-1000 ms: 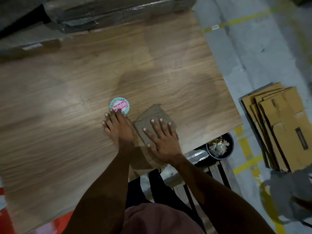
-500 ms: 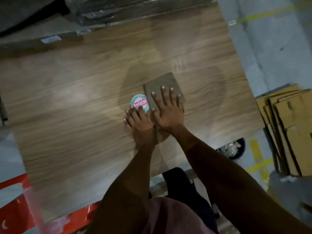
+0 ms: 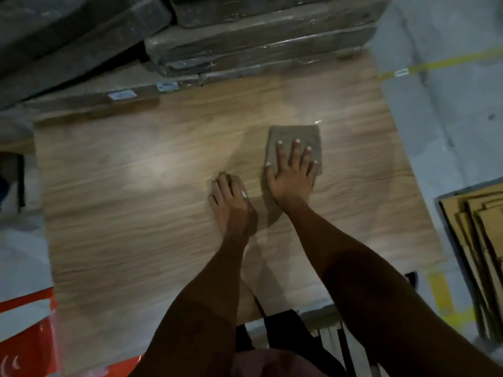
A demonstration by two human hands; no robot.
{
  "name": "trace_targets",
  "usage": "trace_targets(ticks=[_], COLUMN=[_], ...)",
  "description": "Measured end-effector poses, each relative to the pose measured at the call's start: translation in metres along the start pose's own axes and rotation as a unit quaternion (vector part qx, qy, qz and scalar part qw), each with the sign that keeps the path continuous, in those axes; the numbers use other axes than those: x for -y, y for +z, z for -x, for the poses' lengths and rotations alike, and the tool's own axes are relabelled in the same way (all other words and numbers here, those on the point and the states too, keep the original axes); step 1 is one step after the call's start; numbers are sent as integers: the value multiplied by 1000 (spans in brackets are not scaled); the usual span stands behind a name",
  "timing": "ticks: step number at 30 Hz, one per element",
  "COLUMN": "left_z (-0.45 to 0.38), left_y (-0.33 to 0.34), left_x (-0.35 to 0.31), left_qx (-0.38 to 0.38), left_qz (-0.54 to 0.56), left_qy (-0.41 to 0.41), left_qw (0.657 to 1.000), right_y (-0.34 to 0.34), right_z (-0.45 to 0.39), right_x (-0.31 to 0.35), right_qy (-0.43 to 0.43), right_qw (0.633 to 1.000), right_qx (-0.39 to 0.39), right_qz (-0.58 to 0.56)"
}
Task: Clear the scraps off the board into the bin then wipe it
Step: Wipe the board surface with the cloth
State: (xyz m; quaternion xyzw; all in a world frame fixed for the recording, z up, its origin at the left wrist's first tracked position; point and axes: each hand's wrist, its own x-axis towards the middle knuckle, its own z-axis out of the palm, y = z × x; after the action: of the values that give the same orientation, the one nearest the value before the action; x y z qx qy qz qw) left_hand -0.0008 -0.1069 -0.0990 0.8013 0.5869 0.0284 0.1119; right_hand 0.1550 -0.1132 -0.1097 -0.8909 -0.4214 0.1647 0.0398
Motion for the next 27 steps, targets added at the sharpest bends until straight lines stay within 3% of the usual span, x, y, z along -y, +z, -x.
trace_targets(ticks=[2,3,7,9,11,14,18,20,23,25,27], left_z=[-20,-28,-45,-44,-45,-45,-49,-49,-50,-50,-51], left_y=[1,4,18,20,18,17,18,19,21,21,19], left_x=[-13,-19,-29,-29,-30,-33,-32,-31,-31,-31,-34], left_qx=[3,-3,-36,-44,-46,-44,-43,-45,-48,-52,-57], left_qz=[17,25,44,32,43,45,49,49,58,50,54], left_qy=[-19,-38,-72,-69,-77,-87,-98,-96,-103,-105,-111], left_qw=[1000,999,996,996,995,994,993,993,992,992,991], right_y=[-3,-2,0,0,-2,-3,-6,-2,1,-6,-13], right_z=[-8,-11,-25,-40,-52,-70,-88,-86,-86,-101,-119], right_x=[21,27,16,6,9,31,67,81,81,69,59], right_qy=[102,106,-120,-172,-131,-2,128,59,-135,-172,-144], right_qw=[994,993,993,984,991,999,987,996,990,984,989], right_qx=[2,4,-5,-11,-26,-49,-42,-37,-38,-40,-41], right_qz=[-45,-48,20,39,23,-20,-83,-59,-13,0,11])
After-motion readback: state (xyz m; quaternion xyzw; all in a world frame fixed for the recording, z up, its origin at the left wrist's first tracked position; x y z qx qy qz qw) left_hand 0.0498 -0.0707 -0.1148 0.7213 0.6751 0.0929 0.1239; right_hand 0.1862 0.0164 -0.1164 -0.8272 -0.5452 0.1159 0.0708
